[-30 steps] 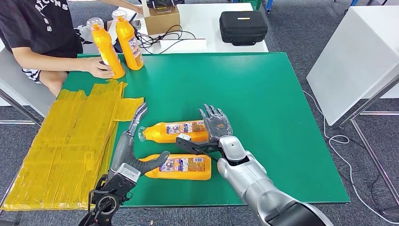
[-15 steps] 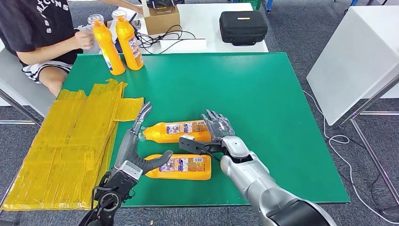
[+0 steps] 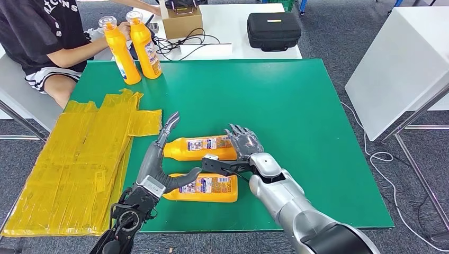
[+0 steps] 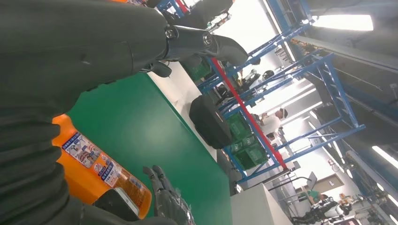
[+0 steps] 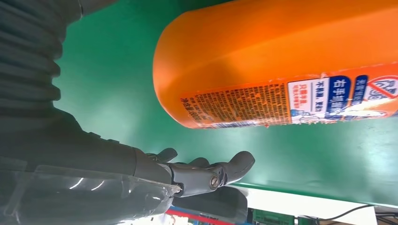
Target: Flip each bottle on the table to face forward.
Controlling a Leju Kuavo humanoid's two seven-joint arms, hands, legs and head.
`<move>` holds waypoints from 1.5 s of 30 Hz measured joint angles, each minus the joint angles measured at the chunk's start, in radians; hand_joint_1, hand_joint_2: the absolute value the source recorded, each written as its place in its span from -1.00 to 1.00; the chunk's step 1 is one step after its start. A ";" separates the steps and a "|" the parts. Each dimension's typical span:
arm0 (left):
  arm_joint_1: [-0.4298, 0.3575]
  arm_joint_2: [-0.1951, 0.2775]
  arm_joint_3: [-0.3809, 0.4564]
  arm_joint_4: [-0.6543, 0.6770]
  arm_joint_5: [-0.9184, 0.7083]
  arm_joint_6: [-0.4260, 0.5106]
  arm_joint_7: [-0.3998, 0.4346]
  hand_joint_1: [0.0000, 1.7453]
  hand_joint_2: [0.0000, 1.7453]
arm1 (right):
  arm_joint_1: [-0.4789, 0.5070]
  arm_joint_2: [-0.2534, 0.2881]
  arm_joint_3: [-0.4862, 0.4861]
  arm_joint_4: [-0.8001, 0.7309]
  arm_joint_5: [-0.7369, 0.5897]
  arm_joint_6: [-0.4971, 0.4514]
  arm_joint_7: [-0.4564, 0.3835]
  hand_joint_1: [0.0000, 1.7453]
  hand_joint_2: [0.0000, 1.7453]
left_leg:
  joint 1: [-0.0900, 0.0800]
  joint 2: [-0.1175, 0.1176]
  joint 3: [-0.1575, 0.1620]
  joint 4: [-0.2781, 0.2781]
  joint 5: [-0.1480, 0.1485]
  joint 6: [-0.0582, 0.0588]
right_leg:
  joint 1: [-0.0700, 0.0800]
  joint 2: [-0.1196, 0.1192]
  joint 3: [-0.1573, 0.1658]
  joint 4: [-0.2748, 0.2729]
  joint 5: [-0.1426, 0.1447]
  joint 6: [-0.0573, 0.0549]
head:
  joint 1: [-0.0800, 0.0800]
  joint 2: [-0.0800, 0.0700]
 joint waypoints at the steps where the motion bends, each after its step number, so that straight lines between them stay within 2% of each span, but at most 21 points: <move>1: -0.002 -0.001 -0.001 0.003 0.000 0.000 0.000 -1.00 1.00 | 0.000 -0.001 -0.002 0.000 0.001 0.000 0.000 -0.87 1.00 | 0.000 0.000 0.000 0.000 0.000 0.000 | 0.000 0.000 0.000 0.000 0.000 0.000 | 0.000 0.000; 2: -0.004 -0.003 -0.002 0.006 0.001 0.000 0.000 -1.00 1.00 | 0.000 -0.001 -0.003 0.000 0.002 0.000 0.000 -0.77 1.00 | 0.000 0.000 0.000 0.000 0.000 0.000 | 0.000 0.000 0.000 0.000 0.000 0.000 | 0.000 0.000; 3: -0.005 -0.004 -0.002 0.009 0.002 -0.001 0.000 -1.00 1.00 | 0.000 -0.002 -0.004 0.000 0.004 -0.001 0.000 -0.58 1.00 | 0.000 0.000 0.000 0.000 0.000 0.000 | 0.000 0.000 0.000 0.000 0.000 0.000 | 0.000 0.000; 5: -0.009 -0.007 -0.002 0.014 0.005 -0.002 0.000 -1.00 1.00 | 0.000 -0.004 -0.006 0.000 0.007 -0.002 0.000 0.16 1.00 | 0.000 0.000 0.000 0.000 0.000 0.000 | 0.000 0.000 0.000 0.000 0.000 0.000 | 0.000 0.000; 7: -0.013 -0.010 -0.002 0.019 0.007 -0.004 0.000 -1.00 1.00 | 0.000 -0.005 -0.007 0.000 0.013 -0.004 0.000 0.71 1.00 | 0.000 0.000 0.000 0.000 0.000 0.000 | 0.000 0.000 0.000 0.000 0.000 0.000 | 0.000 0.000; 10: -0.019 -0.019 -0.002 0.026 0.009 -0.011 0.000 -1.00 1.00 | 0.001 -0.007 -0.009 0.000 0.025 -0.012 0.001 0.93 1.00 | 0.000 0.000 0.000 0.000 0.000 0.000 | 0.000 0.000 0.000 0.000 0.000 0.000 | 0.000 0.000; 13: -0.023 -0.025 -0.002 0.030 0.009 -0.013 0.001 -1.00 1.00 | 0.002 -0.009 -0.009 0.001 0.035 -0.020 0.001 0.99 1.00 | 0.000 0.000 0.000 0.000 0.000 0.000 | 0.000 0.000 0.000 0.000 0.000 0.000 | 0.000 0.000; 34: -0.012 -0.026 -0.002 0.032 0.013 -0.008 0.011 -1.00 1.00 | -0.009 -0.005 -0.009 0.001 0.056 -0.023 -0.017 1.00 1.00 | 0.000 0.000 0.004 0.000 0.000 0.000 | 0.000 0.000 0.005 0.000 0.000 0.000 | 0.000 0.000; 39: -0.010 -0.026 -0.001 0.032 0.013 -0.008 0.014 -1.00 1.00 | -0.008 -0.004 -0.009 0.001 0.063 -0.021 -0.015 0.94 1.00 | 0.000 0.000 0.005 0.000 0.000 0.000 | 0.000 0.000 0.005 0.000 0.000 0.000 | 0.000 0.000; 41: -0.009 -0.026 0.000 0.032 0.013 -0.010 0.017 -1.00 1.00 | -0.008 -0.004 -0.009 0.001 0.070 -0.020 -0.009 0.81 1.00 | 0.000 0.000 0.005 0.000 0.000 0.000 | 0.000 0.000 0.005 0.000 0.000 0.000 | 0.000 0.000; 43: -0.008 -0.026 0.000 0.032 0.013 -0.012 0.018 -1.00 1.00 | -0.008 -0.005 -0.010 0.001 0.078 -0.020 -0.001 -0.16 1.00 | 0.000 0.000 0.005 0.000 0.000 0.000 | 0.000 0.000 0.005 0.000 0.000 0.000 | 0.000 0.000; 45: -0.007 -0.026 0.000 0.032 0.013 -0.014 0.018 -1.00 1.00 | -0.006 -0.005 -0.011 0.001 0.086 -0.022 0.005 -1.00 1.00 | 0.000 0.000 0.005 0.000 0.000 0.000 | 0.000 0.000 0.005 0.000 0.000 0.000 | 0.000 0.000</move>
